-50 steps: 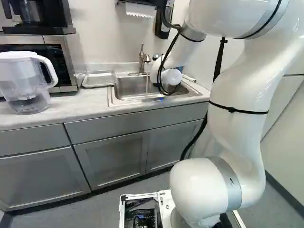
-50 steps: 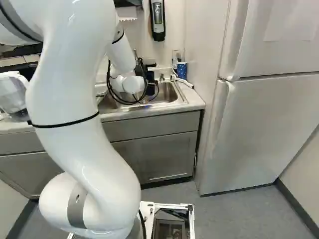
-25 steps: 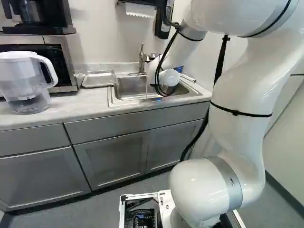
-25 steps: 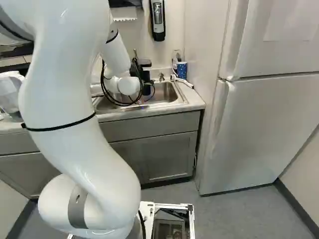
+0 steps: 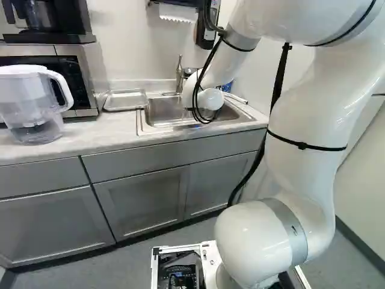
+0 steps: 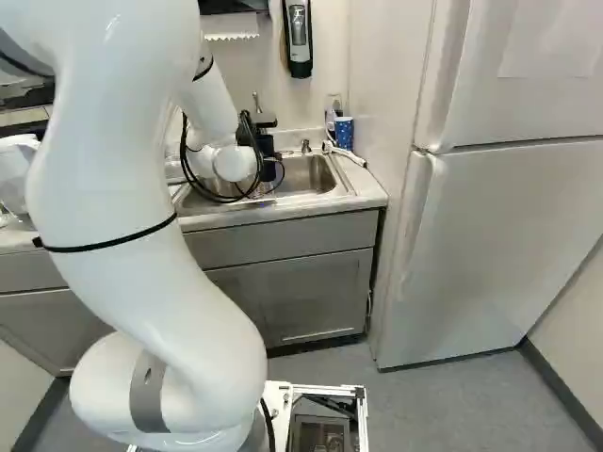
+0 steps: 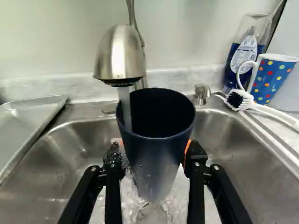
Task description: Rinse the cup and place it in the tray
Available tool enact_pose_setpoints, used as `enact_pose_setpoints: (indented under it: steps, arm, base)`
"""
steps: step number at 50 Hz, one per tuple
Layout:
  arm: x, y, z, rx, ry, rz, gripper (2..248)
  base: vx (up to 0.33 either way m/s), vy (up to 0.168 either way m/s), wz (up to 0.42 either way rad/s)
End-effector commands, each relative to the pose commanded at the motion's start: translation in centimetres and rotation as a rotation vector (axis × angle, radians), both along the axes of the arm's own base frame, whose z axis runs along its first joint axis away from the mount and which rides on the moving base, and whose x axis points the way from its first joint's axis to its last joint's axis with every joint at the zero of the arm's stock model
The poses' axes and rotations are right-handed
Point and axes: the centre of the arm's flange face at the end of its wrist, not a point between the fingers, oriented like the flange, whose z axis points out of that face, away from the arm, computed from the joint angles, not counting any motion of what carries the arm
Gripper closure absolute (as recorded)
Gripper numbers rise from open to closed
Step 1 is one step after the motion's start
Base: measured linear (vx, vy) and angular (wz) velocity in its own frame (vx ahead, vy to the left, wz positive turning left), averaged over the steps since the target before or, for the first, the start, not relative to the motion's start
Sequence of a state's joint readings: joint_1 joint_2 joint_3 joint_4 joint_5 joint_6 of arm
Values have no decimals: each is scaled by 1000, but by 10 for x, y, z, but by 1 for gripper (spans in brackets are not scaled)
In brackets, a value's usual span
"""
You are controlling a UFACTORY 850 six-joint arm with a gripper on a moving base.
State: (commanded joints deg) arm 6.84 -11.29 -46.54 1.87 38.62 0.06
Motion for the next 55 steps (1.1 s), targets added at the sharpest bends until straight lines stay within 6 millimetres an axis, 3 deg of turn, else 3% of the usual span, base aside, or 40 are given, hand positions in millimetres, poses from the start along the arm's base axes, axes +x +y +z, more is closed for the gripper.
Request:
enact_pose_setpoints:
  steps: [20, 55]
  arm:
    - [-3, 22, 0, 0, 0, 41, 125]
    - [-3, 22, 0, 0, 0, 42, 125]
  base:
    - [0, 0, 0]
    - [0, 0, 0]
